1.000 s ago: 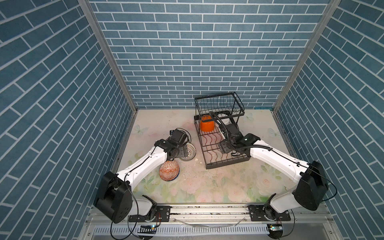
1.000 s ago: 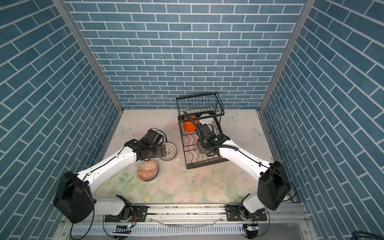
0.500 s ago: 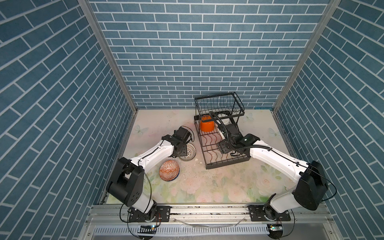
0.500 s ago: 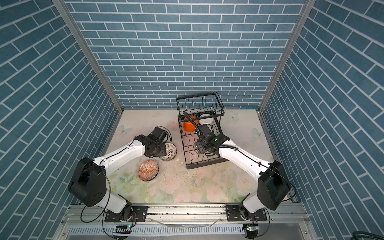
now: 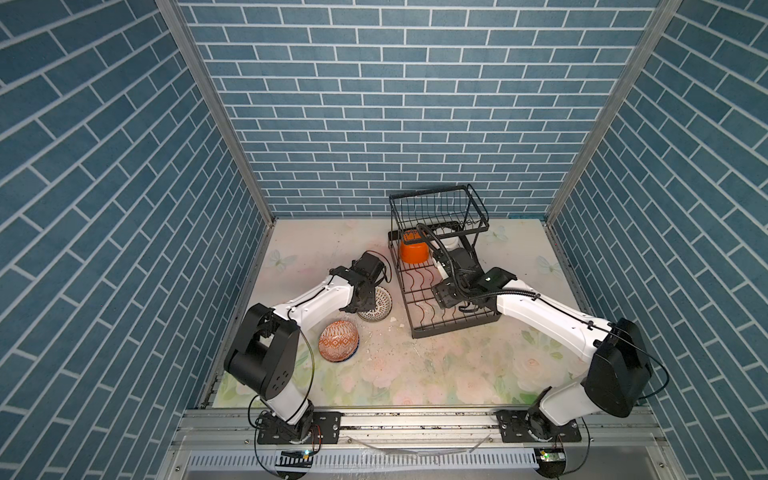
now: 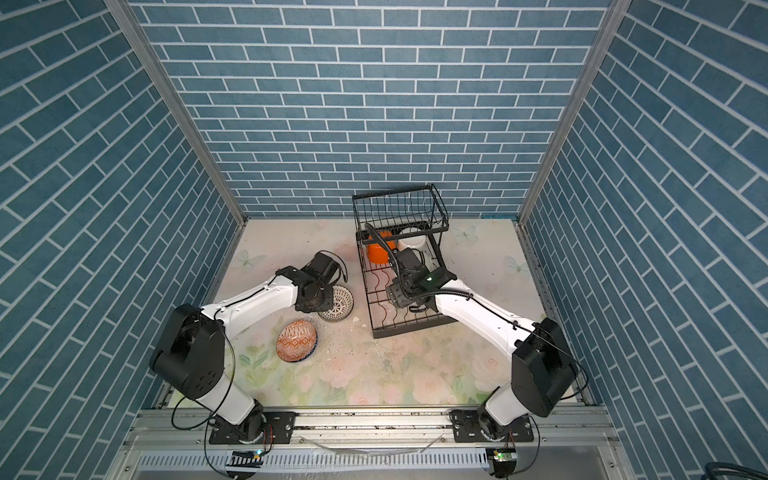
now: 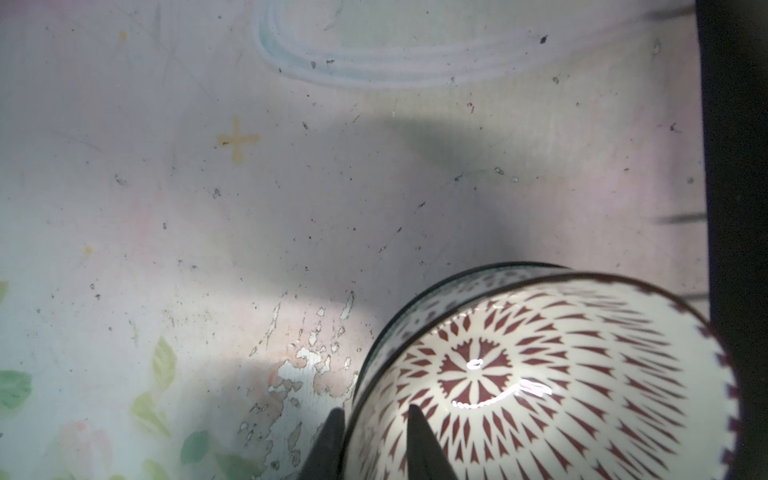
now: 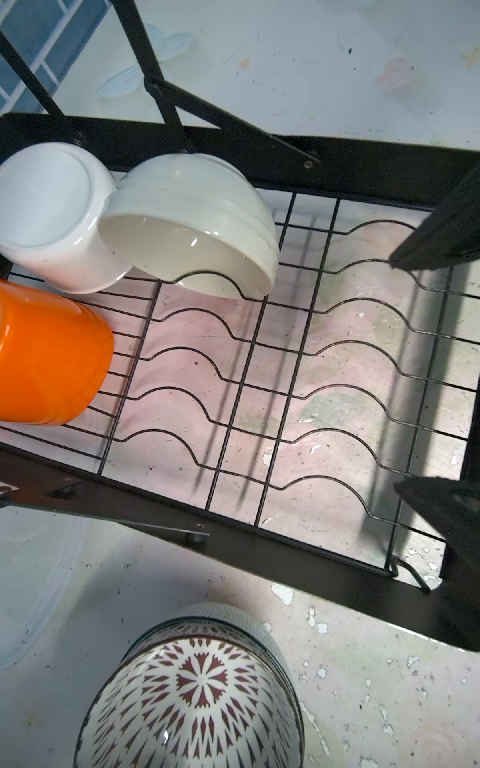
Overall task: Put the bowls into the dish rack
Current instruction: 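Close the left gripper on the rim of the maroon-patterned bowl and lift it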
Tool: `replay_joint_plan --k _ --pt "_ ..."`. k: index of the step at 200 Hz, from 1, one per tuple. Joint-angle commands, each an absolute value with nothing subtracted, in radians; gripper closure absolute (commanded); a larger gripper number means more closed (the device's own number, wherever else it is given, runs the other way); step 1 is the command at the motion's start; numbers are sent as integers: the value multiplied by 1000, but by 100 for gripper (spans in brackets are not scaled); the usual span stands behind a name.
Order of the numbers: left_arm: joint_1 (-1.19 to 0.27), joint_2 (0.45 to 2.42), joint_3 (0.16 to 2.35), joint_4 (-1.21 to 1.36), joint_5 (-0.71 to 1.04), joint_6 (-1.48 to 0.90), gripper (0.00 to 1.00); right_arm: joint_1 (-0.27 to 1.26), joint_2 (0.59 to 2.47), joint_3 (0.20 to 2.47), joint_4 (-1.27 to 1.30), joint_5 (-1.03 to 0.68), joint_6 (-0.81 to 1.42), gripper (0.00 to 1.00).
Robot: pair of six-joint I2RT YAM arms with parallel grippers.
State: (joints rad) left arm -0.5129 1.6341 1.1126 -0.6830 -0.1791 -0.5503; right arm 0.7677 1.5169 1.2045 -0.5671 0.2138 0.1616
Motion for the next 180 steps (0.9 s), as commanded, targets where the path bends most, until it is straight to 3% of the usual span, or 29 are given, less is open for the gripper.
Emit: replay_joint_plan --k 1,112,180 --pt "-506 1650 1137 -694 -178 -548 77 768 1530 1189 -561 202 196 22" --pt "-507 1616 1129 -705 -194 -547 97 767 1540 1183 -554 190 201 23" --pt "-507 1576 1103 -684 -202 -545 100 768 1555 1186 -558 184 202 24"
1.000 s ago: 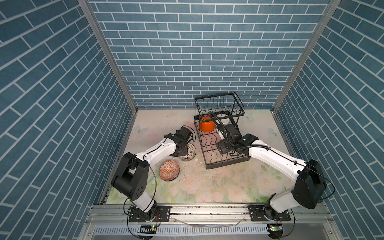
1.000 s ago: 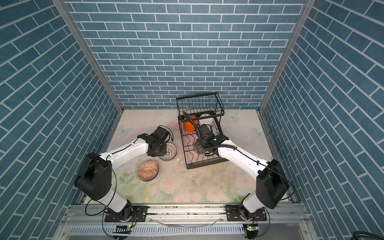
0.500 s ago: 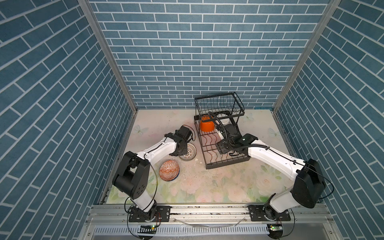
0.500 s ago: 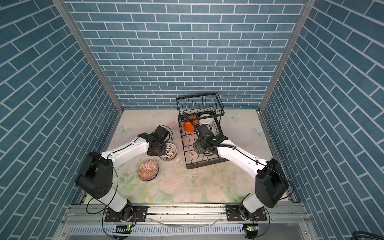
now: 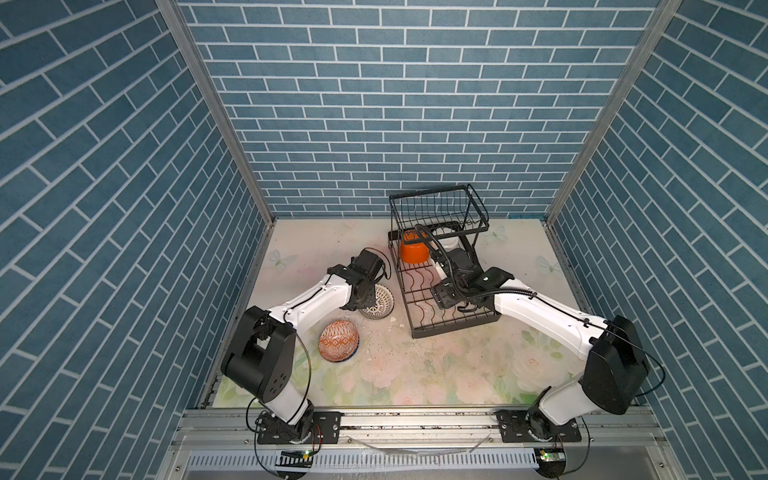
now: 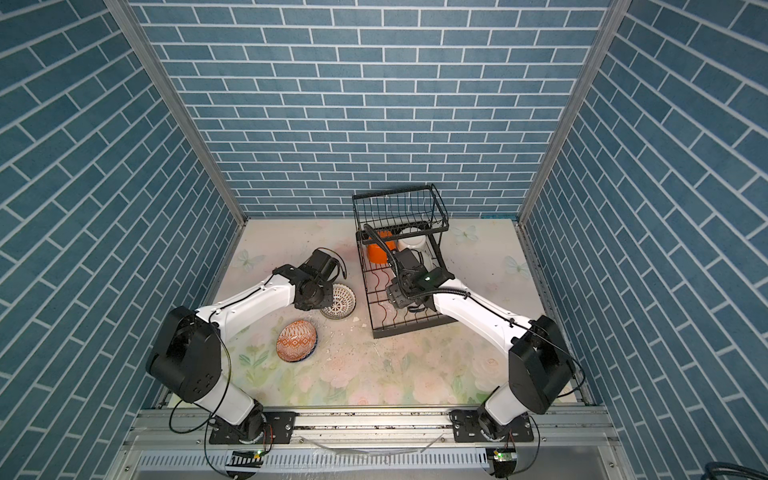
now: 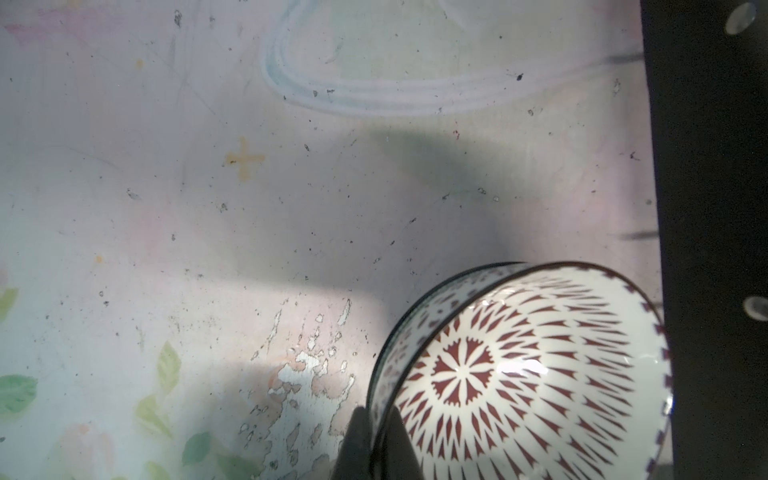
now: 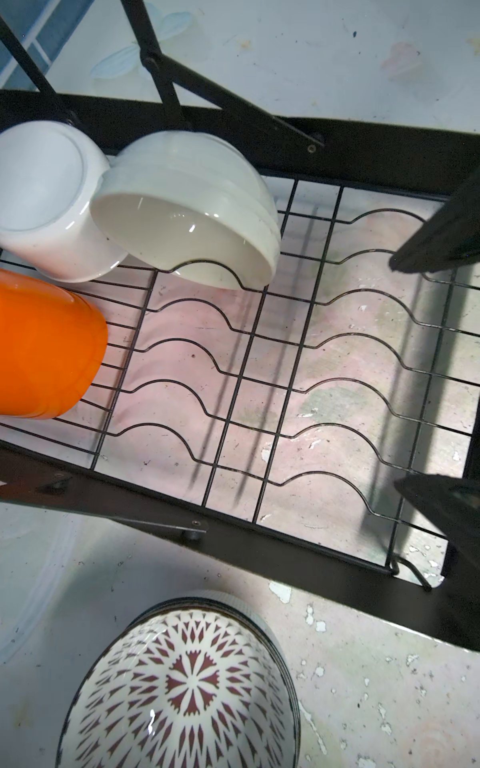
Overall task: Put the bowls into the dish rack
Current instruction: 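Close the left gripper on the rim of the maroon-patterned bowl and lift it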
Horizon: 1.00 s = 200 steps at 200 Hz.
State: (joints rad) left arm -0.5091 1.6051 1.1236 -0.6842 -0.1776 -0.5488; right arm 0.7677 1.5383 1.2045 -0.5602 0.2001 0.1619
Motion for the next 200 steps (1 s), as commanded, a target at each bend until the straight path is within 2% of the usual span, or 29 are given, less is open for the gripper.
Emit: replay_joint_plan --k 1,110,200 --pt "-507 1575 1102 -683 -202 -545 100 767 1554 1186 -559 184 202 24" --pt "-507 1432 1040 -589 -158 -524 100 767 1566 1200 -559 168 203 25" --pt "-541 1336 1009 -561 -119 -550 100 767 1552 1240 -545 69 196 30"
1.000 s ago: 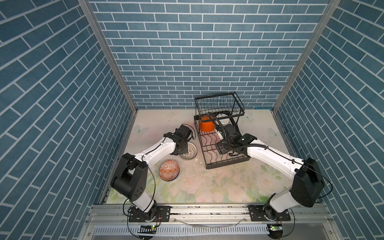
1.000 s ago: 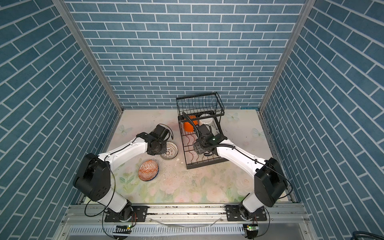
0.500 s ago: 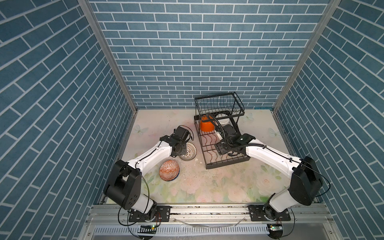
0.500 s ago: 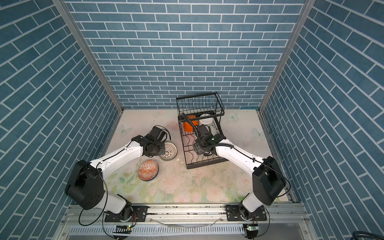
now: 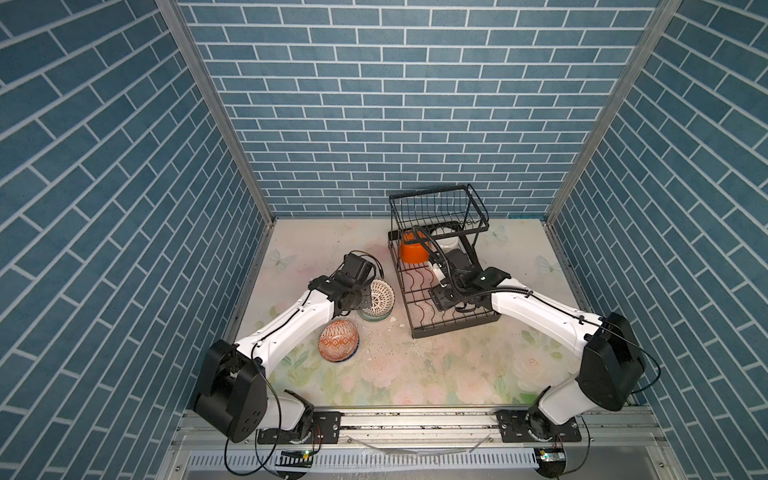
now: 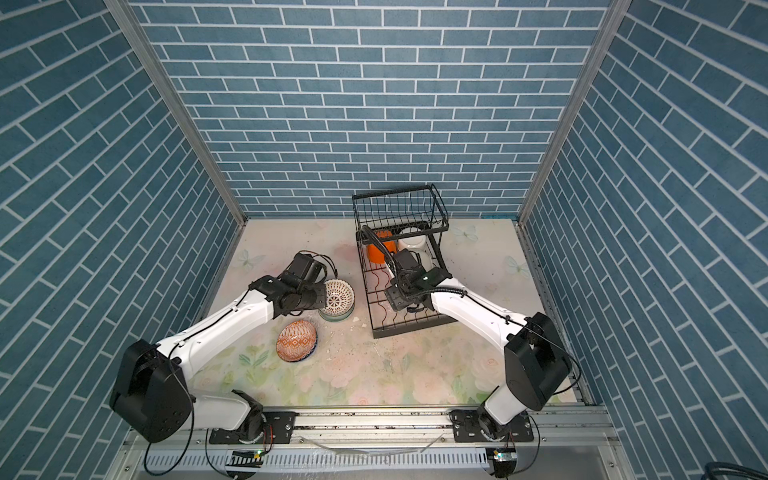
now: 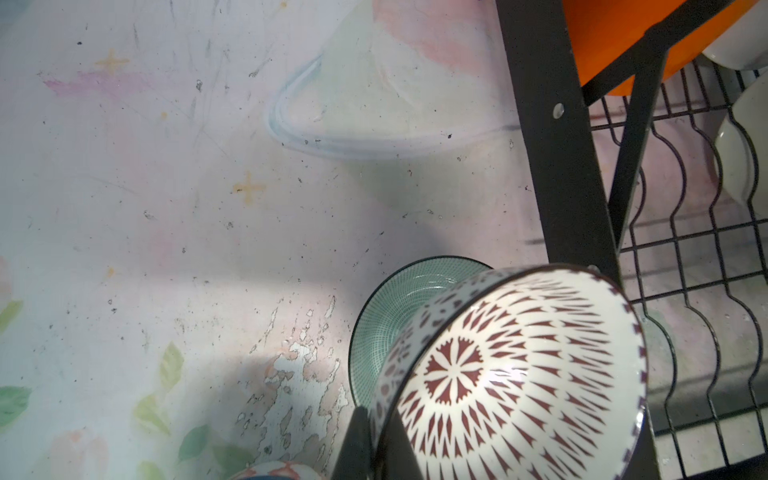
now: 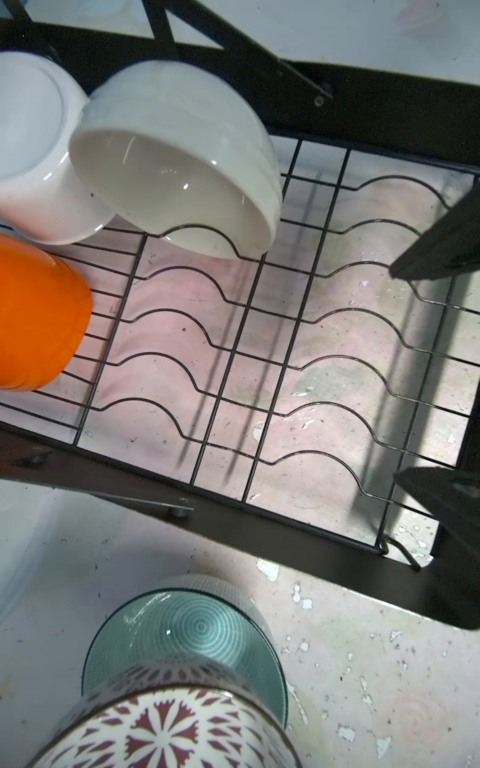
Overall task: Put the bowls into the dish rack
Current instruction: 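Close the left gripper on the rim of the maroon-patterned bowl and lift it, then carry the maroon-patterned bowl toward the rack while the right gripper reaches to grasp it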
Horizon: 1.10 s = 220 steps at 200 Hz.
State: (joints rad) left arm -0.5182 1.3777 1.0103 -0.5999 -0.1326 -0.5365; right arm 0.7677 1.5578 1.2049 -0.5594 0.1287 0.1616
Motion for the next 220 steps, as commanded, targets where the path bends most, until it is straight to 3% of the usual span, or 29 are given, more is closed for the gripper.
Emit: replay_joint_plan --k 1,100,220 --pt "-543 1336 1009 -561 -119 -550 100 767 1552 1241 -544 68 196 30" --pt "-653 1336 1051 -548 -122 -585 100 773 1523 1303 -473 -143 227 37" --pt "-706 1387 1115 -528 -112 -583 100 807 1603 1350 -504 -153 233 47"
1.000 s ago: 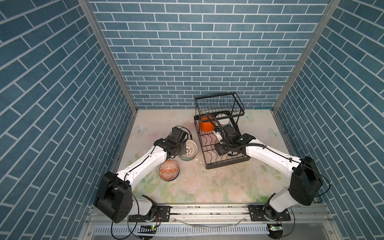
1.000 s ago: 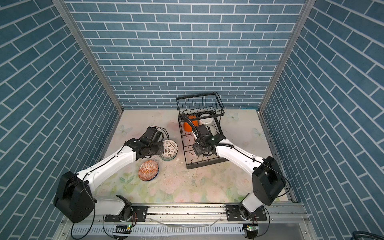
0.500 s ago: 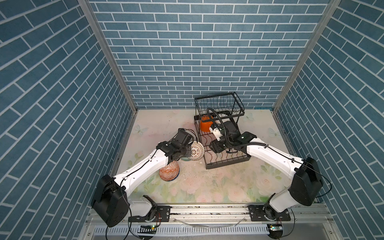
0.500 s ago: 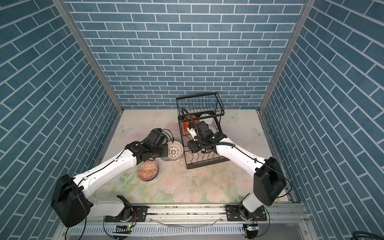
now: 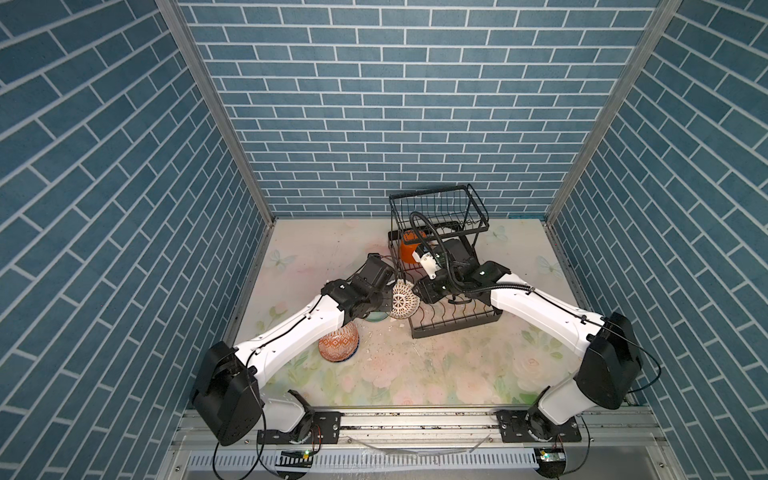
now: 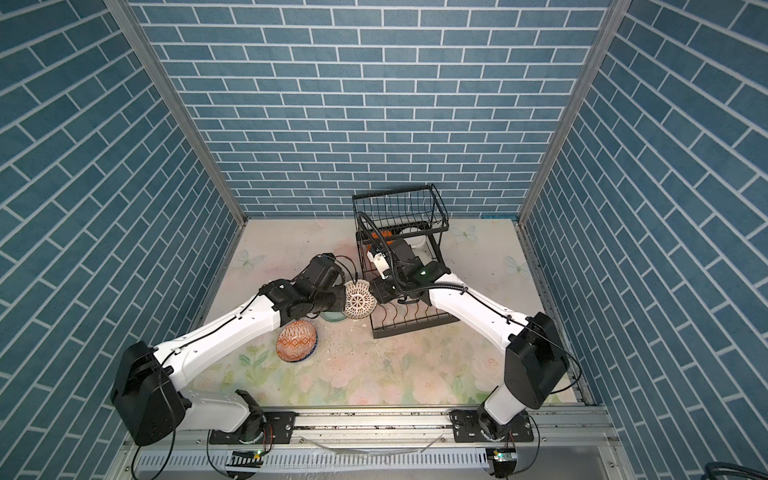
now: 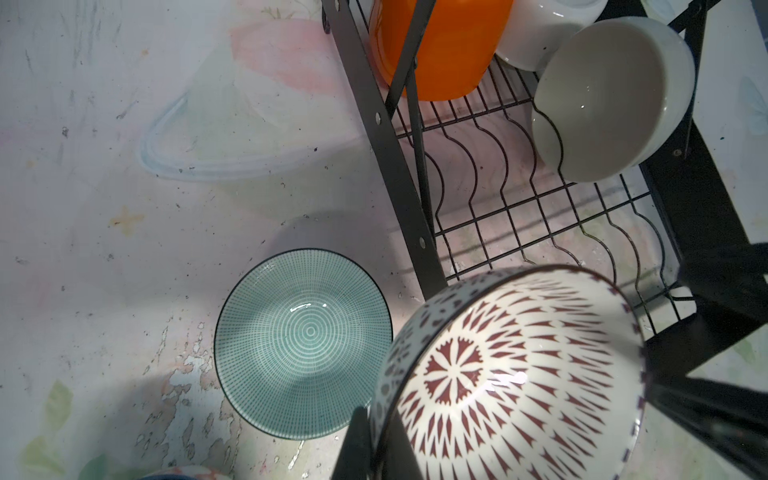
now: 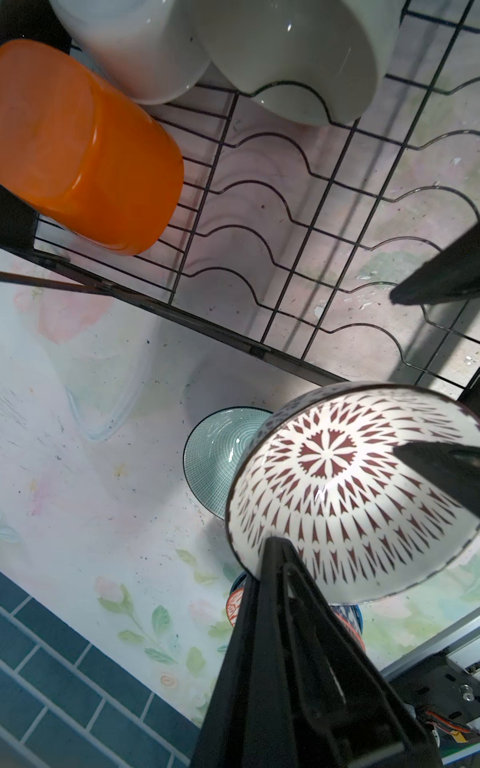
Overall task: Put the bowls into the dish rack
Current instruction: 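Carry the maroon-patterned bowl toward the rack while the right gripper reaches to grasp it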
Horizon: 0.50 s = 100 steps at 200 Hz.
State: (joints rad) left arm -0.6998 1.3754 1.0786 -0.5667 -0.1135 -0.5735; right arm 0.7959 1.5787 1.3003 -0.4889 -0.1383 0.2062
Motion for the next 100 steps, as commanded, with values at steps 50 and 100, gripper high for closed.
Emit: replay_joint_plan --k 50,100 --pt "-710 1391 1126 -524 -109 -580 100 817 1653 1375 -523 -102 238 57" --pt "-711 1392 1123 -521 -110 -581 100 822 1685 1399 -534 -54 241 68"
